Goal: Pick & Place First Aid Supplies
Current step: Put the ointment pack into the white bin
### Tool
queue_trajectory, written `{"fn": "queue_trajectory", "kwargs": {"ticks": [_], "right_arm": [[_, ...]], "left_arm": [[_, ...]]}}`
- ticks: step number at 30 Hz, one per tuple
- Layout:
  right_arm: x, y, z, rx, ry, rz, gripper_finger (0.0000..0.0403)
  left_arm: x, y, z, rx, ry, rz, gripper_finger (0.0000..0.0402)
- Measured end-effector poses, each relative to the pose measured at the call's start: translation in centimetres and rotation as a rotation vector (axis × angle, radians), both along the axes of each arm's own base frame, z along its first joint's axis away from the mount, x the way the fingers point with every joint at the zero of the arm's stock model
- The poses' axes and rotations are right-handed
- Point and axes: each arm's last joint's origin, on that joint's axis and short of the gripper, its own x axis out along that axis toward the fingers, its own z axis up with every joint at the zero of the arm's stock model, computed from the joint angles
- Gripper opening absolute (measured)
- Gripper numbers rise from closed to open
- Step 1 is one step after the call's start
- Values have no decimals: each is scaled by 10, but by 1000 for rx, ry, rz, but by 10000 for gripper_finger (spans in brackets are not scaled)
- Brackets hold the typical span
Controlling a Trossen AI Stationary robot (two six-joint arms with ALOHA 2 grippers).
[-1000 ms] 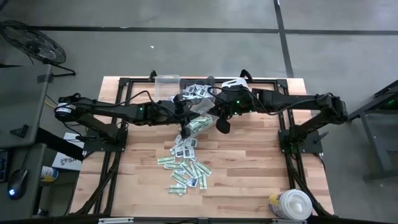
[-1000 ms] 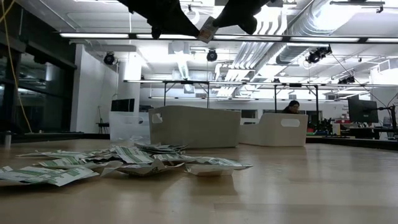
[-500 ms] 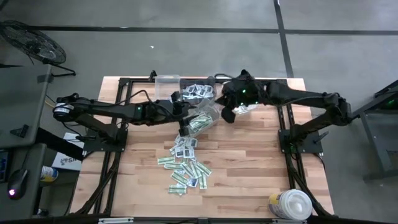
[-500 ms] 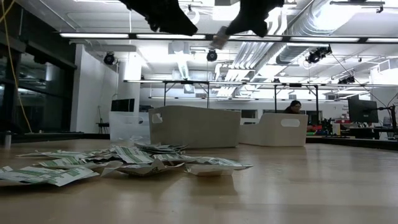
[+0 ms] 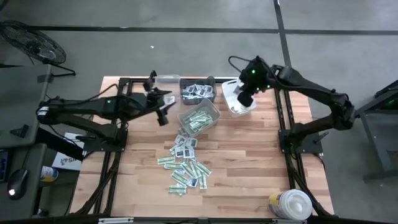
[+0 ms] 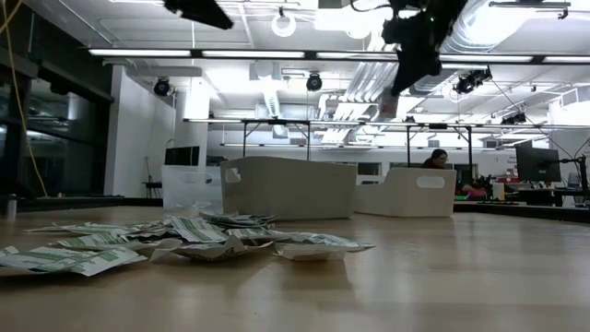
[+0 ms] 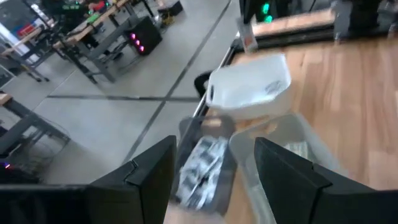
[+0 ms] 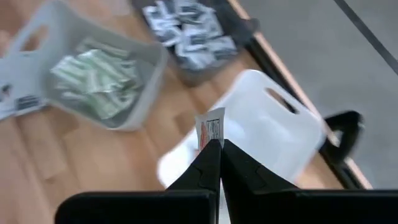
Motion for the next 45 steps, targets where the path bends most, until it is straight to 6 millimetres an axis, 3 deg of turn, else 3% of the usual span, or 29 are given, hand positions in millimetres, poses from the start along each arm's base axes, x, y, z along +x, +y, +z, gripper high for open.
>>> {"fn": "queue_trajectory", "kwargs": {"ticks": [7,12,20,26,36,40,45], "right_arm": [[-13,-38,-13,34,41,-115,0],[-5,-58,-37,108,102,-151,0],[14,-75,-78,236,185,-206,0],[21,-82,-101,310,243,-264,0],[23,-79,-112,399,278,-267,4],[25,-77,-112,410,270,-280,35],[27,-74,-112,425,262,-310,103]], "left_arm": [[-33,0,-19,-18,-21,5,215],[-53,-1,-44,-76,-100,-47,215],[-77,-5,-76,-154,-199,-157,215],[-90,-6,-95,-190,-225,-194,215],[-100,-7,-109,-212,-244,-258,215],[-101,-8,-112,-218,-235,-277,215],[-101,-8,-112,-213,-226,-293,215]]}}
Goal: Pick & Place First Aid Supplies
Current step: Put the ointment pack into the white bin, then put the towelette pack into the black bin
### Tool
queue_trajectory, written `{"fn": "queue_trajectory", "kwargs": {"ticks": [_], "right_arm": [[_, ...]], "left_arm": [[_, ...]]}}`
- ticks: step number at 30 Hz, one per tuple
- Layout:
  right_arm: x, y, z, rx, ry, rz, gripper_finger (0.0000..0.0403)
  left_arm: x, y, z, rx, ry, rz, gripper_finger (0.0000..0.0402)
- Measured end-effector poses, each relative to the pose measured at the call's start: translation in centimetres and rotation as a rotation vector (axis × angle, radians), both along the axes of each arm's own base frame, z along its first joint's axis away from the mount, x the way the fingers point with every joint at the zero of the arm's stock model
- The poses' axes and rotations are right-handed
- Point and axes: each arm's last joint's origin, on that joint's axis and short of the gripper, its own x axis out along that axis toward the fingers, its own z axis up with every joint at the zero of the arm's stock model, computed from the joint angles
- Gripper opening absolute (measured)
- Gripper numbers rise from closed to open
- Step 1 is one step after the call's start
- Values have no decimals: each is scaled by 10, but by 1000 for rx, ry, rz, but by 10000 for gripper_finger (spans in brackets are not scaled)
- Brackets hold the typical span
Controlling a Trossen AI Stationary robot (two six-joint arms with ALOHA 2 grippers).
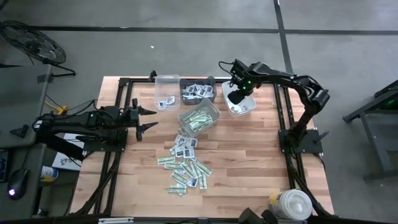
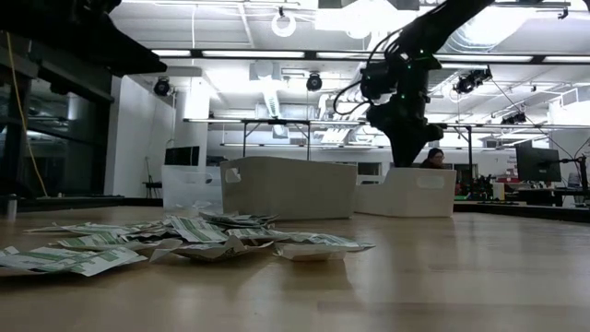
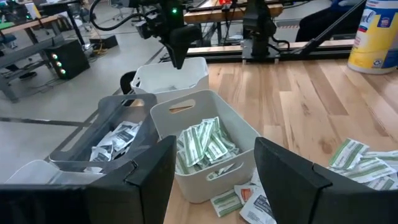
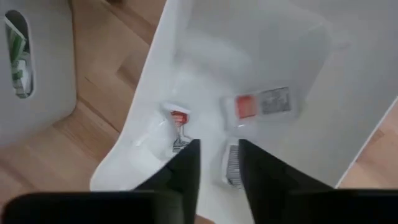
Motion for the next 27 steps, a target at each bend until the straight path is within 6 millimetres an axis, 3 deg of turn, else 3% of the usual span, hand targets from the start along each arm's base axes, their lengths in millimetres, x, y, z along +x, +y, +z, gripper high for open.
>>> {"fn": "queue_trajectory", "kwargs": {"ticks": [6,12,19,27], "right_arm": [[0,5,11,35,-47,-55,159],[2,31,41,-5,-137,-66,169],[9,85,74,-66,-234,-55,159],[25,156,64,-78,-389,-28,149]], "left_arm": [[0,-1,0,-4,3,-20,215],[-1,-1,-5,-19,48,-46,215],[-1,-2,-6,-25,56,-74,215],[-1,-2,-8,-27,81,-82,215]]}}
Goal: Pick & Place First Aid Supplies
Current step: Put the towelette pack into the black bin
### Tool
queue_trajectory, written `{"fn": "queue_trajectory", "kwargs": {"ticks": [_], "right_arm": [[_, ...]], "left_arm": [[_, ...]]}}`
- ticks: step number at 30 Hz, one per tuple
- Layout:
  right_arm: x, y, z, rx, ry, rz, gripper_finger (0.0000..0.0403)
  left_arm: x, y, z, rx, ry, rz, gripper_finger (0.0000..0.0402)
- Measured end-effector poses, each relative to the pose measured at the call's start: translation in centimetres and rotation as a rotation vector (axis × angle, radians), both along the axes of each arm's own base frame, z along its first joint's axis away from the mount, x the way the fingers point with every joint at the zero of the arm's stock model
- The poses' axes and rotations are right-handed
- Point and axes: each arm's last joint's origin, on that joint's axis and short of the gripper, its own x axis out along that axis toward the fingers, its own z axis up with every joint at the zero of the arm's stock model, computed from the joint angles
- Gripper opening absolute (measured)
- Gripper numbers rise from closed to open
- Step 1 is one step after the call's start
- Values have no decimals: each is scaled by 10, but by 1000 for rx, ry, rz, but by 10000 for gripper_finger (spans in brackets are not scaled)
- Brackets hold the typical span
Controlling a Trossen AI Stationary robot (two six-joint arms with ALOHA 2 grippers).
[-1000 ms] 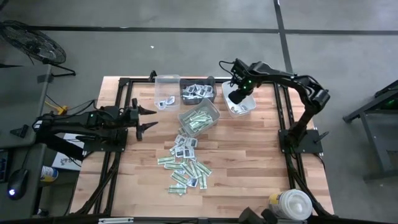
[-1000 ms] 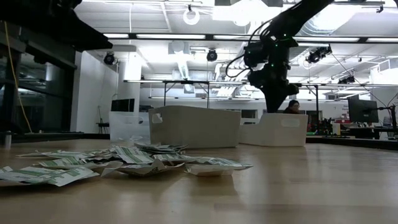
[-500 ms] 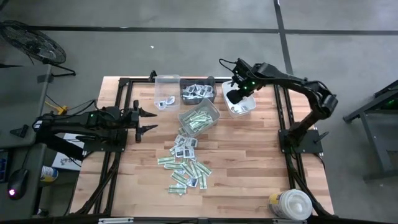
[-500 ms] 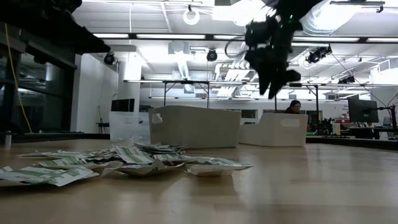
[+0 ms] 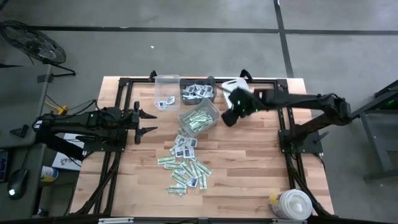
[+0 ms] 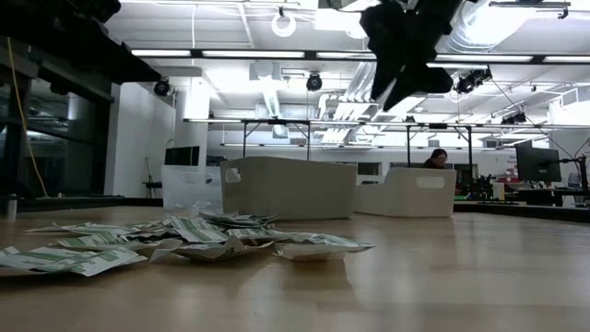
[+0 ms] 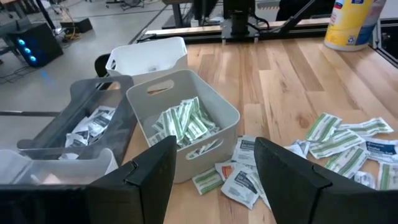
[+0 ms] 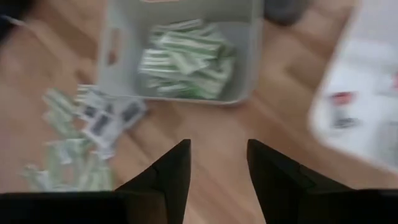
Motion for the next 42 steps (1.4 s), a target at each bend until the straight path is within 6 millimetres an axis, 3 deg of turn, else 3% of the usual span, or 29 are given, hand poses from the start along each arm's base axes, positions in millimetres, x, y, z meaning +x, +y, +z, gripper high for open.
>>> {"fn": "queue_trajectory", "kwargs": {"ticks": [8,19,25,35,42], "right_arm": [[18,60,-31,60,-241,-57,149],[2,116,-96,198,-479,-275,149],[9,124,-119,233,-458,-300,149],[32,119,-153,320,-493,-382,135],[68,115,-163,325,-478,-348,129]], "left_arm": [[0,-1,0,-6,0,-23,215],[0,-1,-2,-7,20,-23,215],[0,-1,-2,-10,22,-21,215],[0,-1,-2,-24,20,-16,215],[0,-1,-2,-25,20,-15,215]]}}
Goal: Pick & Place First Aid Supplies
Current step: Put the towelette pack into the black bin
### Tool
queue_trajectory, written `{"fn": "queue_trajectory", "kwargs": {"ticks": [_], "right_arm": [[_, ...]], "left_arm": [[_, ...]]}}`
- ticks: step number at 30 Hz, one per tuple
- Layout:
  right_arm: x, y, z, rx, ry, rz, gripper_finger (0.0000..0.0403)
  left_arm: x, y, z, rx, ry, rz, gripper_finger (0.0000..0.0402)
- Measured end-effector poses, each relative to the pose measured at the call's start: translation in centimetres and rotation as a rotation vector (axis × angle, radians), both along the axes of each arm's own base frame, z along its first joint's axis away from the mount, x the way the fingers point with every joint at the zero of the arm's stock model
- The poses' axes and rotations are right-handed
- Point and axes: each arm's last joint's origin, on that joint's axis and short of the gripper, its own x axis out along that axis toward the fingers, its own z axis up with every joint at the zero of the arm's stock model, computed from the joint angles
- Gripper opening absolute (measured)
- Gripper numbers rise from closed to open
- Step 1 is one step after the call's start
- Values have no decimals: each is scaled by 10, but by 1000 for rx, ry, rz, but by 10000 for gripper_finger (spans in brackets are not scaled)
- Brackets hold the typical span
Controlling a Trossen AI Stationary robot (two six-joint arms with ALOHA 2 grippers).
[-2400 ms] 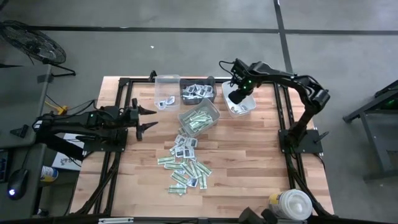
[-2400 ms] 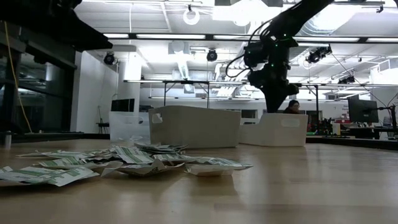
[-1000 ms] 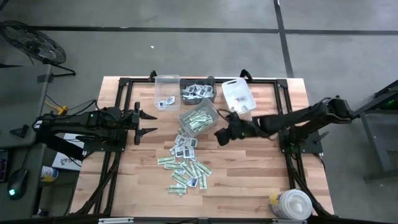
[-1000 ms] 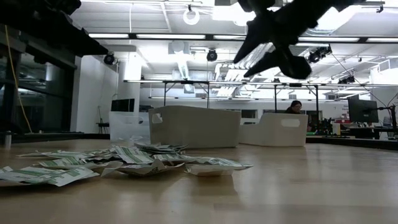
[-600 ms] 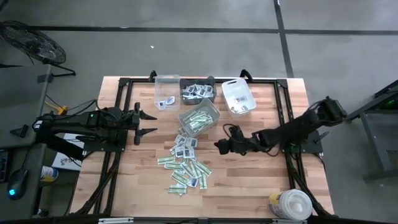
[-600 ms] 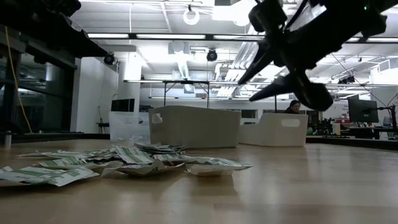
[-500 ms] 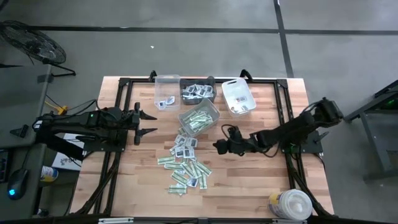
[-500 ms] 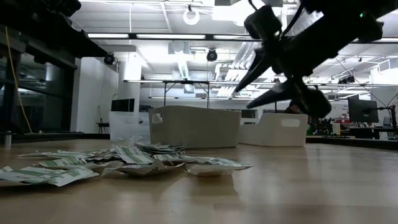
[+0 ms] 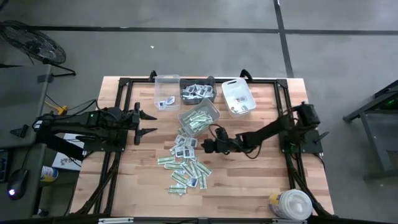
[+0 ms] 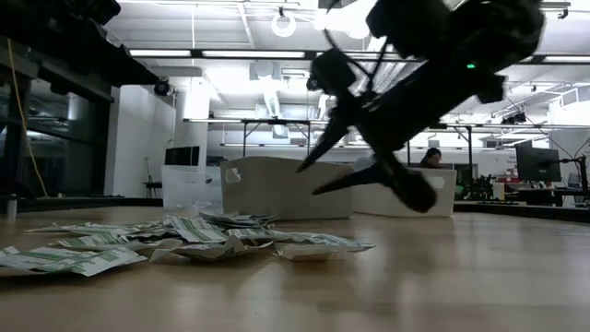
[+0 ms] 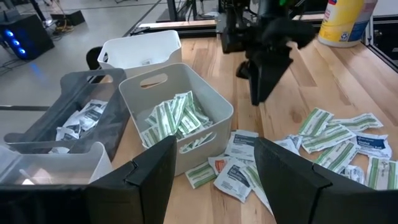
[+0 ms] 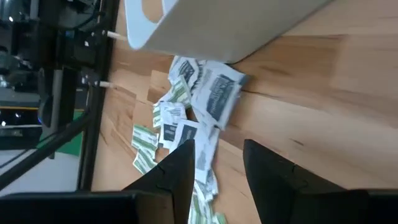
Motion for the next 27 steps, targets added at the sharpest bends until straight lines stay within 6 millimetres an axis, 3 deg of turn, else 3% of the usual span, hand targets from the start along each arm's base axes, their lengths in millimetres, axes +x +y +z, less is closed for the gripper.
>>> {"fn": "queue_trajectory", "kwargs": {"ticks": [5,9,27], "right_arm": [[25,-4,-6,10,18,13,129],[32,-6,-12,17,59,-3,129],[33,-21,-15,16,102,-13,129]], "left_arm": [[0,0,0,-5,0,2,215],[0,0,0,-6,2,3,215],[0,0,-1,-6,8,3,215]]}}
